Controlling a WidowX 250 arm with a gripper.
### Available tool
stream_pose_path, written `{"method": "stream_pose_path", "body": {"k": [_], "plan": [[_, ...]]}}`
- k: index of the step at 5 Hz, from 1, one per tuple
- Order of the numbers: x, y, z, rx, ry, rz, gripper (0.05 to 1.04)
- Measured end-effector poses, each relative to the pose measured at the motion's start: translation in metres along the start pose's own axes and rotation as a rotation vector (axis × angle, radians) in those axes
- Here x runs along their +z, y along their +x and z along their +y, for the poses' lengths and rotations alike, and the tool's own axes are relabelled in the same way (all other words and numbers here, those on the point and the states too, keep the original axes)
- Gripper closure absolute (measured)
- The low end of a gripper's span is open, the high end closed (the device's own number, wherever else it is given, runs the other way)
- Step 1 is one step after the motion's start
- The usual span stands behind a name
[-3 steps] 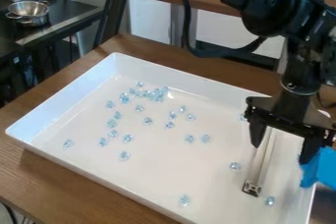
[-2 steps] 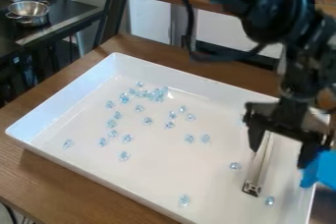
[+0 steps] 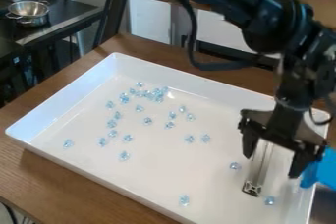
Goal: Sweep into pile
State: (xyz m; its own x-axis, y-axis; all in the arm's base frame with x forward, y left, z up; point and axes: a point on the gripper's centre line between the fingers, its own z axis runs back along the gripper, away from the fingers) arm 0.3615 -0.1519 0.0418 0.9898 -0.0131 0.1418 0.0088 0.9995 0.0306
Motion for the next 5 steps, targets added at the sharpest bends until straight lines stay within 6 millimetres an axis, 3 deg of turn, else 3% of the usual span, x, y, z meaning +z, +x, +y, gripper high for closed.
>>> {"method": "stream_pose_path", "body": {"k": [2, 3, 5], "plan": [[-0.013, 0.008, 0.009, 0.036, 0.010, 0.033, 0.673], [-0.015, 0.007, 0.010, 0.031, 0.007, 0.039, 0.692], [-0.021, 0.002, 0.030, 0.022, 0.007, 0.073, 0.693]]}}
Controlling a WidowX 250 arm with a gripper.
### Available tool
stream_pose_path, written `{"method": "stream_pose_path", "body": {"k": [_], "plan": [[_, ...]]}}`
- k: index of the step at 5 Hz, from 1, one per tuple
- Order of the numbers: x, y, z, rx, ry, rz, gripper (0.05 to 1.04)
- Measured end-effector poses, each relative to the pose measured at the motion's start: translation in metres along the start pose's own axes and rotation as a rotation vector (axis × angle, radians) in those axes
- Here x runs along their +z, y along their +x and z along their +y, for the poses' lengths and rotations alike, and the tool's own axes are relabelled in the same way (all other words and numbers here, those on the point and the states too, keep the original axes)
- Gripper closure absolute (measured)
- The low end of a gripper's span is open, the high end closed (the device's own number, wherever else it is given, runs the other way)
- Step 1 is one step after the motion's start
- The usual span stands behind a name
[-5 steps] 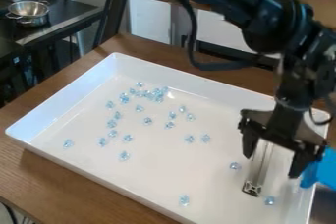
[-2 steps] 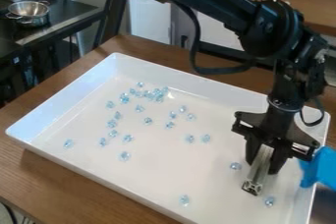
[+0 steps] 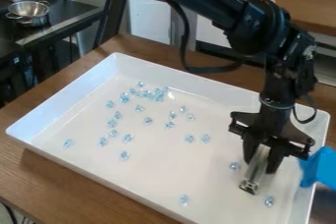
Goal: Sweep into pile
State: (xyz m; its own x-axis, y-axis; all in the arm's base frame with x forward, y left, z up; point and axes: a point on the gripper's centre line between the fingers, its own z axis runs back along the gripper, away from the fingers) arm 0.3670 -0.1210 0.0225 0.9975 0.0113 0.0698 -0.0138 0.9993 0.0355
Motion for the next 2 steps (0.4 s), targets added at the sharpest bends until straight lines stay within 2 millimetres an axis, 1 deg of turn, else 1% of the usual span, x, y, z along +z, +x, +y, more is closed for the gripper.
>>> {"method": "stream_pose_path", "body": {"k": [1, 2], "plan": [[-0.001, 0.000, 0.027, 0.022, 0.011, 0.013, 0.693], [-0.003, 0.001, 0.061, 0.063, 0.023, 0.039, 0.693]]}}
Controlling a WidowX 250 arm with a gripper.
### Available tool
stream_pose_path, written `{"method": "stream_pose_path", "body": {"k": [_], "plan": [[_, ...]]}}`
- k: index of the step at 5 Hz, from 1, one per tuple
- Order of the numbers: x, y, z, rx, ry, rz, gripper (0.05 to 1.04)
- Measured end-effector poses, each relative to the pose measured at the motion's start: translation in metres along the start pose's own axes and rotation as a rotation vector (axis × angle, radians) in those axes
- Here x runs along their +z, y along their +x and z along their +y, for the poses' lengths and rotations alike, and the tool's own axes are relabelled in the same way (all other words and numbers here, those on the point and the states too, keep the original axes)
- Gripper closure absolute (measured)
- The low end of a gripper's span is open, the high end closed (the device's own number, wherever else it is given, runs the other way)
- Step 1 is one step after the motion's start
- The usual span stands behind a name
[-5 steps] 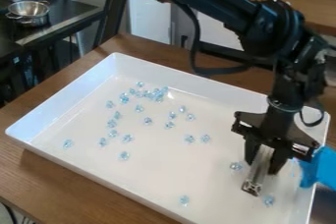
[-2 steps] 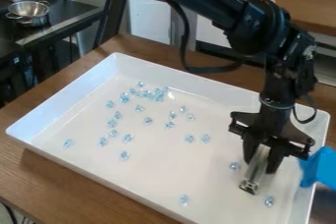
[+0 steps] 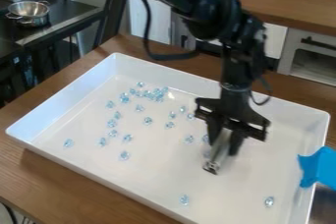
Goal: Sweep into pile
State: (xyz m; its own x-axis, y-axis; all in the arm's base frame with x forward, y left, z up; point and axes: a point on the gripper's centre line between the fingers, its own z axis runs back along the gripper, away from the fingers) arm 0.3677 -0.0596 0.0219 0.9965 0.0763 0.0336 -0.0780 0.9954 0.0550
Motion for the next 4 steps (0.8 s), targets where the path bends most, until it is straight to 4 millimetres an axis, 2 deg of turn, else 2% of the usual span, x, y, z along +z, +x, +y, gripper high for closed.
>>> {"method": "stream_pose_path", "body": {"k": [2, 4], "plan": [[-0.002, 0.001, 0.052, 0.051, 0.038, 0.014, 0.693], [-0.005, -0.005, 0.126, 0.042, 0.080, 0.020, 0.693]]}}
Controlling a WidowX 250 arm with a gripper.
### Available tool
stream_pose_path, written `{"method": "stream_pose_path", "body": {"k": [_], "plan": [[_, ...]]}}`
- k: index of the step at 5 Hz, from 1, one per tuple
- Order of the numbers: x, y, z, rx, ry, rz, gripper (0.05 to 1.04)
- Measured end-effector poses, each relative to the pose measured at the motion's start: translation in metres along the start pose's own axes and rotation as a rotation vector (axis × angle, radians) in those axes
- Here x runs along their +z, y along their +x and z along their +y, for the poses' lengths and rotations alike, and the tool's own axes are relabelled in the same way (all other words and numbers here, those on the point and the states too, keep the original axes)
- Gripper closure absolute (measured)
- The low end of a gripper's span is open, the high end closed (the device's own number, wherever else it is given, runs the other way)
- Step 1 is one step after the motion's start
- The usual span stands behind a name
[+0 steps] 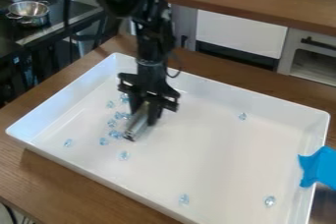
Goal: Sweep into pile
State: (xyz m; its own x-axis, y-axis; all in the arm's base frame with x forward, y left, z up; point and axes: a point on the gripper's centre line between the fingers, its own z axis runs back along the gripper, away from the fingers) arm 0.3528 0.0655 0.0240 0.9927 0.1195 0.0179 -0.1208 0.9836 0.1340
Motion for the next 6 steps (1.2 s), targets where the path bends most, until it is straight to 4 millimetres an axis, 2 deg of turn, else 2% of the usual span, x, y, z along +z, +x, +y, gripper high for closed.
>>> {"method": "stream_pose_path", "body": {"k": [1, 2, 3, 4, 5, 6], "plan": [[-0.003, -0.007, 0.038, -0.037, 0.003, 0.001, 0.693], [-0.006, -0.015, 0.066, -0.045, 0.005, -0.002, 0.693], [-0.005, -0.021, 0.078, -0.061, -0.005, -0.012, 0.693], [0.002, -0.029, 0.068, -0.053, -0.066, -0.013, 0.693], [0.030, -0.031, 0.035, -0.049, -0.161, -0.043, 0.693], [0.065, -0.036, -0.011, -0.057, -0.269, -0.101, 0.693]]}}
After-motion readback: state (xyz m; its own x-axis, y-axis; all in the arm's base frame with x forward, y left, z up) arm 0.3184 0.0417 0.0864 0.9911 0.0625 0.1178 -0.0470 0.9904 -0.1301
